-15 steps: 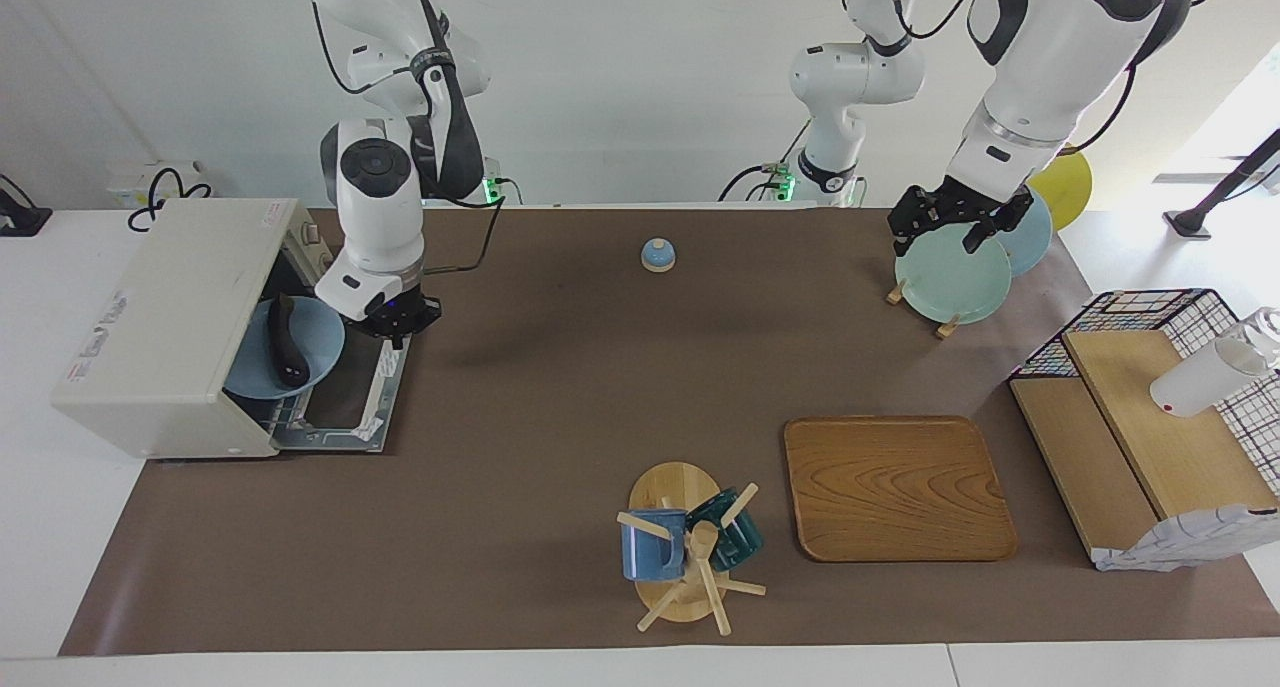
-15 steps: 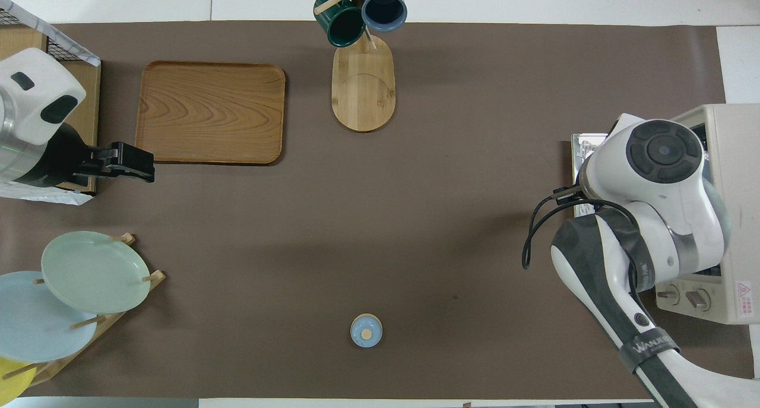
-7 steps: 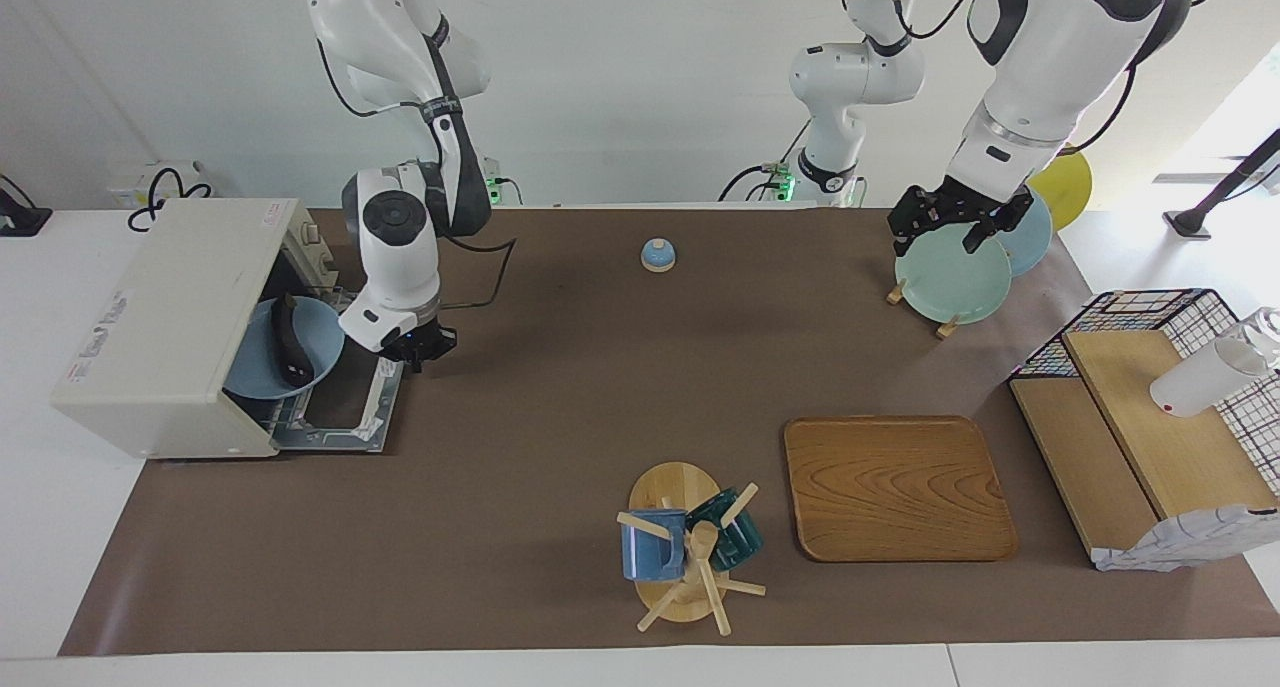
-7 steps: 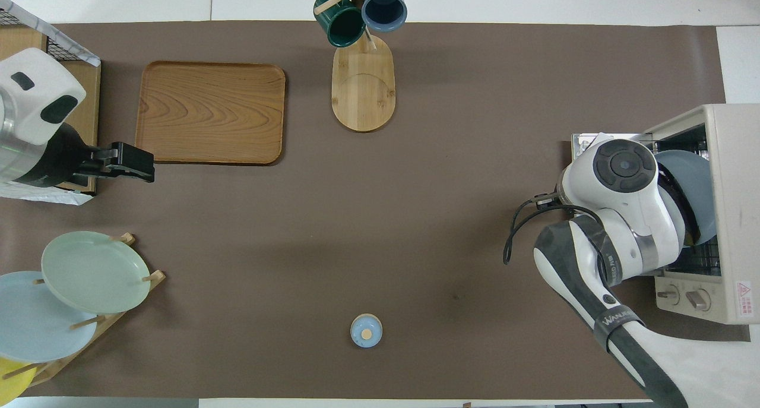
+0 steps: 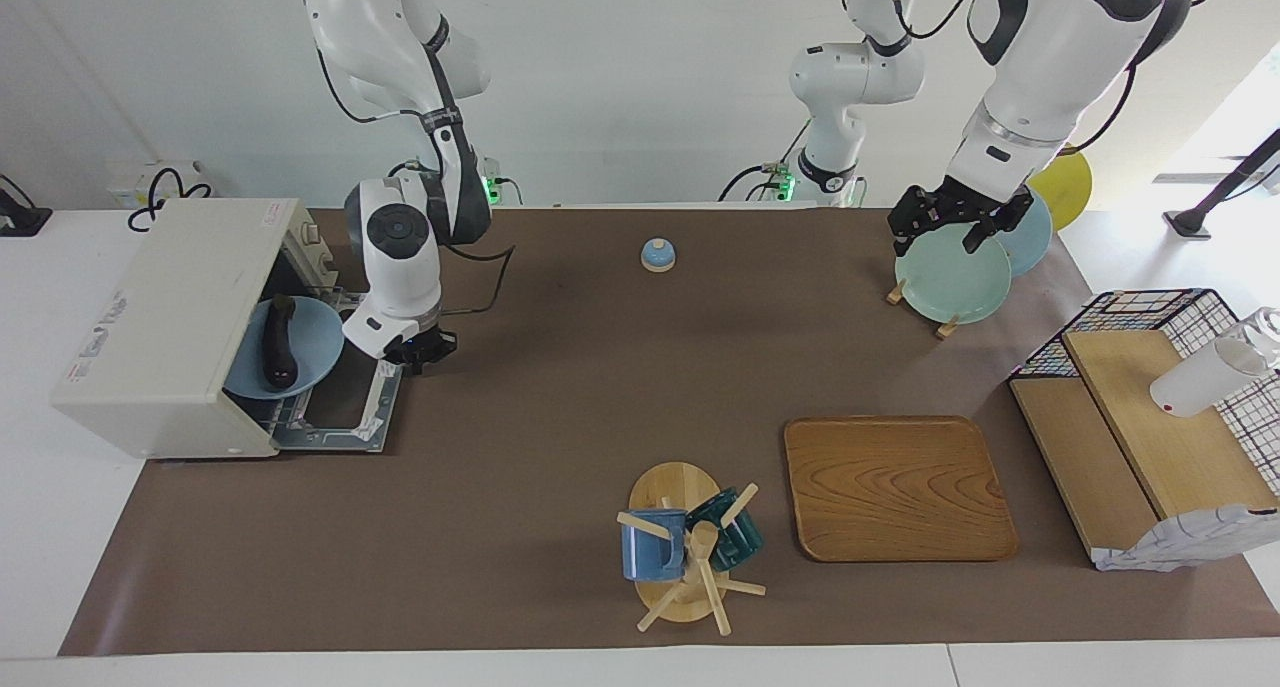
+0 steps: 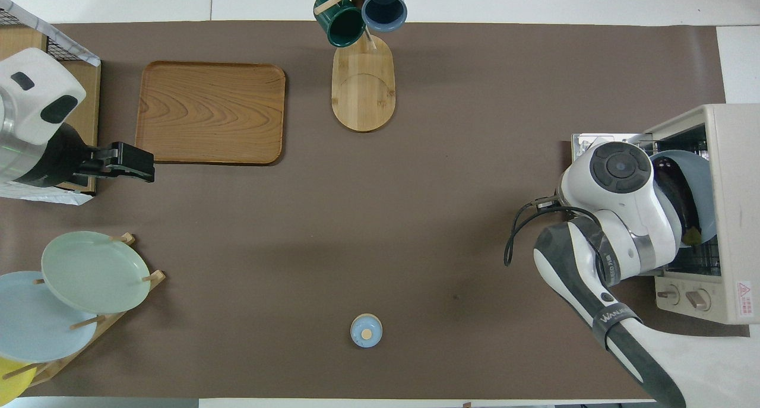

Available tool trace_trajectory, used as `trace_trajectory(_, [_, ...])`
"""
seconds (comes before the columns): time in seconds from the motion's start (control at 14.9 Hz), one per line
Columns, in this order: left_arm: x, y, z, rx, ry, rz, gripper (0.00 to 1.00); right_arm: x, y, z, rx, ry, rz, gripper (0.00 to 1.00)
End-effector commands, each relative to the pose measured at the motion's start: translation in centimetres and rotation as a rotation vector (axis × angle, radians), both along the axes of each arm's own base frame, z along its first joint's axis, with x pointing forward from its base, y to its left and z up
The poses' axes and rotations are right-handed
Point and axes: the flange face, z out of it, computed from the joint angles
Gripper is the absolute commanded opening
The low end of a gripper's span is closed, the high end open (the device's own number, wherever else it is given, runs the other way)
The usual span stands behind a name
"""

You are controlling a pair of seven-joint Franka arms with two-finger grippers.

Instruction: Put eggplant into oven

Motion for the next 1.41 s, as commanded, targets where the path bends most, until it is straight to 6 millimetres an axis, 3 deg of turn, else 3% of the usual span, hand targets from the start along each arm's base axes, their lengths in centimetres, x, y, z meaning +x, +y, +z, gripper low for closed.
trace_trajectory(0.0, [-0.2,0.4,0.1,-0.001,0.001,0.002,1.00,-0.2,-1.2,-0.1,-0.013,-0.011,0.020,0.00])
trace_trajectory(0.27, [-0.2,0.4,0.1,-0.001,0.000,0.002,1.00,1.7,-1.8,1.9,-0.103,0.016,0.129,0.00])
trace_trajectory(0.4, [-0.2,0.4,0.1,-0.001,0.001,0.002,1.00,2.9,-2.5,4.6,-0.117,0.039,0.151,0.00])
trace_trajectory(0.6, [-0.2,0.4,0.1,-0.001,0.001,0.002,1.00,3.5,-5.4,9.6,-0.119,0.049,0.160,0.00])
trace_trajectory(0.87, [-0.2,0.4,0.1,-0.001,0.000,0.002,1.00,3.1,-9.1,13.9,-0.089,0.050,0.146,0.00])
trace_trajectory(1.14, [-0.2,0.4,0.1,-0.001,0.001,0.002,1.00,2.0,-11.8,15.6,-0.081,0.076,0.155,0.00])
trace_trajectory(1.34, [-0.2,0.4,0.1,-0.001,0.000,0.002,1.00,1.7,-12.1,18.0,-0.014,0.081,0.128,0.00])
